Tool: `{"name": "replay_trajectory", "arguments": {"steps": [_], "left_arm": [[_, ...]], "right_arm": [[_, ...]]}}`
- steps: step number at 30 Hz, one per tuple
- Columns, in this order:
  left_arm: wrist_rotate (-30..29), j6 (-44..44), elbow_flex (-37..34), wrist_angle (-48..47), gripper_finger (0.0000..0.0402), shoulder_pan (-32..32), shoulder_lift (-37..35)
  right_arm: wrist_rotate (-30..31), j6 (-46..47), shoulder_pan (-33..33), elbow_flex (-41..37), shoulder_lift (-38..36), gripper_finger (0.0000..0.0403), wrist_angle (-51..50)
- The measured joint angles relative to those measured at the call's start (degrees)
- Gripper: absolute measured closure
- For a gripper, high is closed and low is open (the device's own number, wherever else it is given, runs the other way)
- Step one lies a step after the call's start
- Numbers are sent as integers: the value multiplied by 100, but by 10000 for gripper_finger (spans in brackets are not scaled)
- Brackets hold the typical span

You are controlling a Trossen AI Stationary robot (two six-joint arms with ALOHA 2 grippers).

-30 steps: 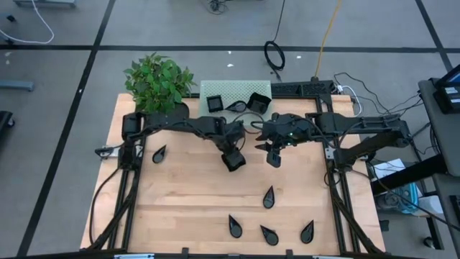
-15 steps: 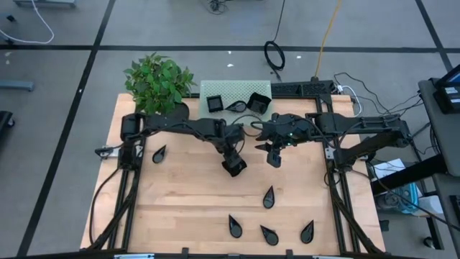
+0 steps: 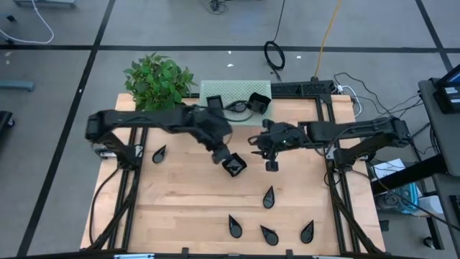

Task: Pick & Place Mini shaped plates
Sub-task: Stack the distorted square plate on top of the other distorted square plate on the shelf

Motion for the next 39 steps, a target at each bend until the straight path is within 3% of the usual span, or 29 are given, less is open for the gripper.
{"name": "replay_trajectory", "arguments": {"steps": [4,9,16,22,32,39], "left_arm": [[-266,-329,2,277,275,-268,-662],[-1221,-480,4,666,279,-736,-1228],[-2189,-511,4,1139,277,-1212,-1436],[-2227,-780,4,1221,277,-1338,-1384],[-2210,-943,4,1171,277,-1369,-1368],[-2212,-919,4,1176,277,-1365,-1370]], "right_arm": [[-319,-268,-4,-839,4,284,1103],[-565,-827,35,-1617,2,284,2279],[-711,-1002,33,-1858,676,284,2908],[-1369,-981,39,-1309,1670,284,2819],[-2254,-1371,45,-813,2538,284,2655],[-1443,-1707,135,-815,2985,284,2709]]}}
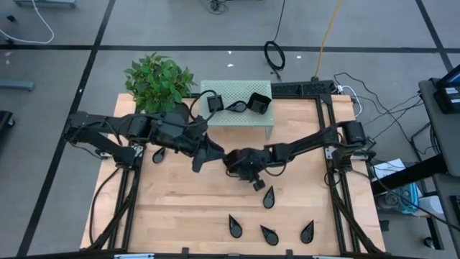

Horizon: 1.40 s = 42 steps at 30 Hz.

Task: Pick & Place Mini shaped plates
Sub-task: Stack the distorted square plate on top of the other distorted square plate on the shelf

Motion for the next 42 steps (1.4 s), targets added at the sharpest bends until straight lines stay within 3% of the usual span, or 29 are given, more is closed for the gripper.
{"name": "replay_trajectory", "arguments": {"steps": [6,17,26,29,32,37,42], "left_arm": [[1,2,0,-11,277,0,0],[2,392,0,-56,277,0,0],[2,441,0,-52,277,0,0],[2,433,0,-55,277,0,0],[2,435,0,-57,277,0,0],[2,457,0,-54,277,0,0],[2,486,0,-48,277,0,0]], "right_arm": [[266,-38,40,-2,37,284,-50],[670,-55,109,2,-527,284,131],[917,-58,-131,-4,152,284,295],[1296,-54,-137,-7,292,286,313],[1479,49,-135,-7,283,306,269],[1471,630,-125,-7,122,389,-162],[1464,1168,-126,-9,-387,400,-732]]}}
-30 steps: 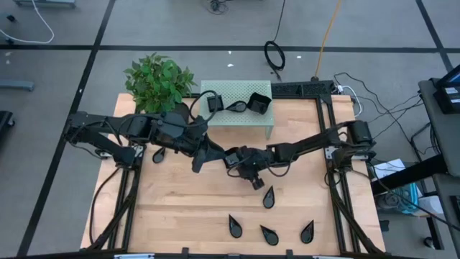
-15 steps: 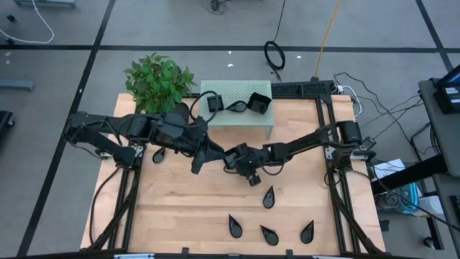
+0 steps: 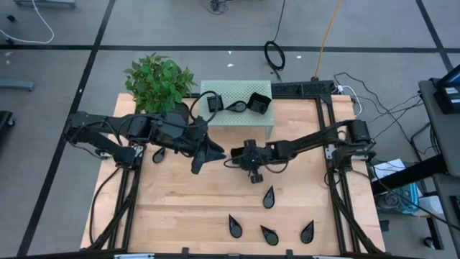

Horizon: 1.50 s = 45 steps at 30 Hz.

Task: Pick & Place Mini shaped plates
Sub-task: Stack the distorted square plate on top of the other distorted square plate on the shelf

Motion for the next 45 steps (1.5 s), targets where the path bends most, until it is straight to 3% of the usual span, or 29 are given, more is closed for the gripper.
{"name": "replay_trajectory", "arguments": {"steps": [7,12,19,23,28,32,45], "left_arm": [[-33,385,0,115,277,0,0],[-425,728,0,259,277,47,0],[-605,1246,0,396,277,162,-1],[-756,1464,0,397,277,286,-2],[-896,1537,0,384,277,493,-2],[-898,1692,0,335,277,629,-2],[-893,2023,-1,201,277,758,-2]], "right_arm": [[-4,135,-34,2,-1406,402,-228],[89,480,-175,2,-2456,403,-292],[1204,750,-740,8,-3306,403,-296],[1341,1434,-1324,275,-3192,403,-685],[1314,1554,-1918,1038,-2677,403,-1491],[805,1866,-2292,1506,-2224,403,-2028],[608,1143,-2461,1661,-1528,403,-2058]]}}
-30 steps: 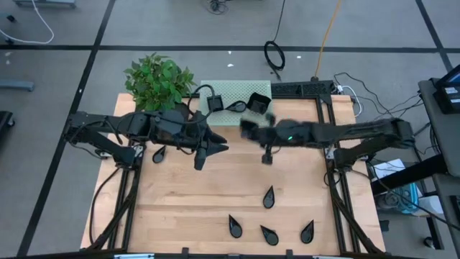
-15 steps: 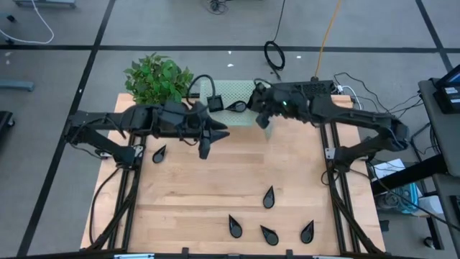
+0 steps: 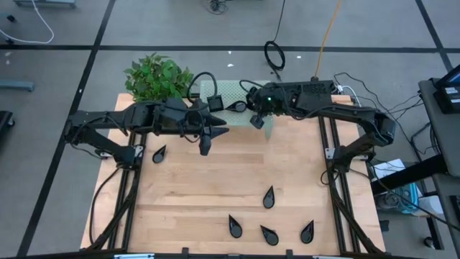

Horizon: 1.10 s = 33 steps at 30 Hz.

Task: Pick & Place Mini shaped plates
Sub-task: Stack the distorted square plate on top of the other distorted square plate on the shelf, then stack the drop shaped plate on top of the other drop shaped plate on the shelf

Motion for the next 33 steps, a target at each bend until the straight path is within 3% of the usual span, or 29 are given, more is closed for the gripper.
{"name": "replay_trajectory", "arguments": {"steps": [20,27,33], "left_arm": [[-3,10,-1,-62,277,22,0],[-3,-106,-1,-66,277,22,0],[-3,-126,-1,-66,277,22,0]], "right_arm": [[11,-426,11,-4,36,399,-297],[-9,-506,24,-11,-110,343,-287],[-18,-110,178,-11,-815,284,-311]]}}
